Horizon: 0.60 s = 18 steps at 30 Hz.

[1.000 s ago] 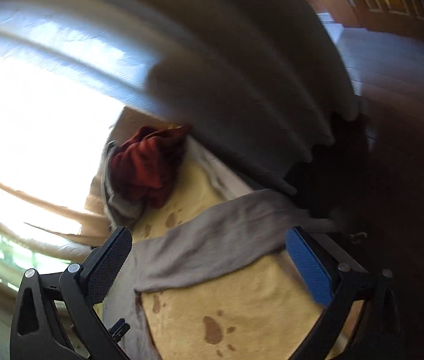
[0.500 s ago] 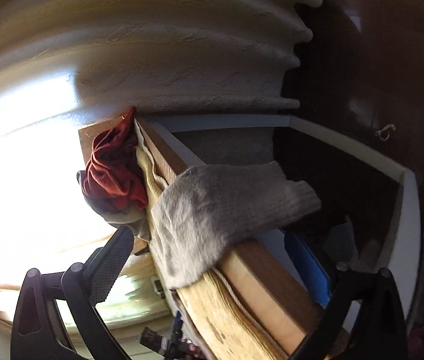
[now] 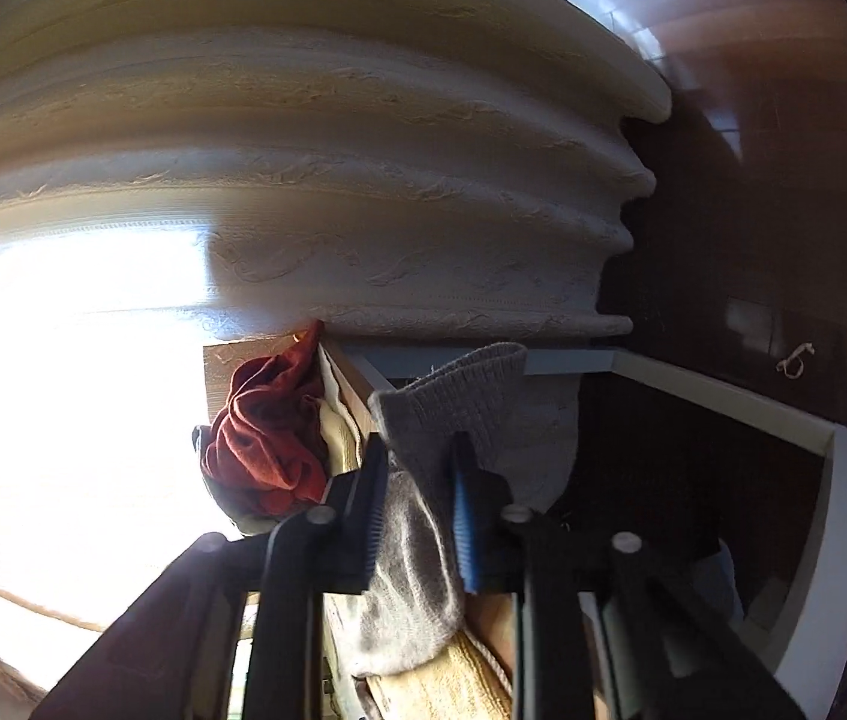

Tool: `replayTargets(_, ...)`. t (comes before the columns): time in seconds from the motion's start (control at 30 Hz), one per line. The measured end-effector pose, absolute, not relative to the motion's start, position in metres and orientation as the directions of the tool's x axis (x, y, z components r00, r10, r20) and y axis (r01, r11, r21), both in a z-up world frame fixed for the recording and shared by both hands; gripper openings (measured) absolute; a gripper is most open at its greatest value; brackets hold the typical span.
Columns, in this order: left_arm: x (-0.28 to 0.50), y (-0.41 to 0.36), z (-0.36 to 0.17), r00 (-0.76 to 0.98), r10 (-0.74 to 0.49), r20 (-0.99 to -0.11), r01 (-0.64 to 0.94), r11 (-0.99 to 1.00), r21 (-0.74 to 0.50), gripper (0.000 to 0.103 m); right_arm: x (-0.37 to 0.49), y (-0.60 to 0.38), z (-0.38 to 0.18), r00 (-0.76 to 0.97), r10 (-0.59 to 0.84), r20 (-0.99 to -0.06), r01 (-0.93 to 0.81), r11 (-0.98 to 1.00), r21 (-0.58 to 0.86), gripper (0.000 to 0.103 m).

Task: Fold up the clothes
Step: 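Lift the held sleeve and carry it across the sweater body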

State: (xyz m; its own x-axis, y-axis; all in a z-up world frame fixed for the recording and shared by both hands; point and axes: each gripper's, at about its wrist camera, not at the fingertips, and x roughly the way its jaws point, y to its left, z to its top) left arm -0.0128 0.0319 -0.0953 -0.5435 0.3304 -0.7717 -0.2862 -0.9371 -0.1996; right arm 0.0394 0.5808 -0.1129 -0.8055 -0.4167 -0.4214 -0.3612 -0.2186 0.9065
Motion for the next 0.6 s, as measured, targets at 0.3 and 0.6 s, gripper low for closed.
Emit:
replayTargets(0.3,-0.013,0.032,-0.097,-0.544,0.323,-0.775,-0.288,-0.939,-0.189,0.102,0.048,0.572,-0.081,-0.824,-0.296,-0.483,-0.358,-0.388,0.849,0.005)
replayTargets(0.6,-0.013,0.014,-0.093,-0.536,0.398,-0.744,-0.231,-0.917,-0.324,0.102,0.031,0.477,0.029,-0.872,-0.341,-0.351,-0.057,-0.641,0.765,0.005)
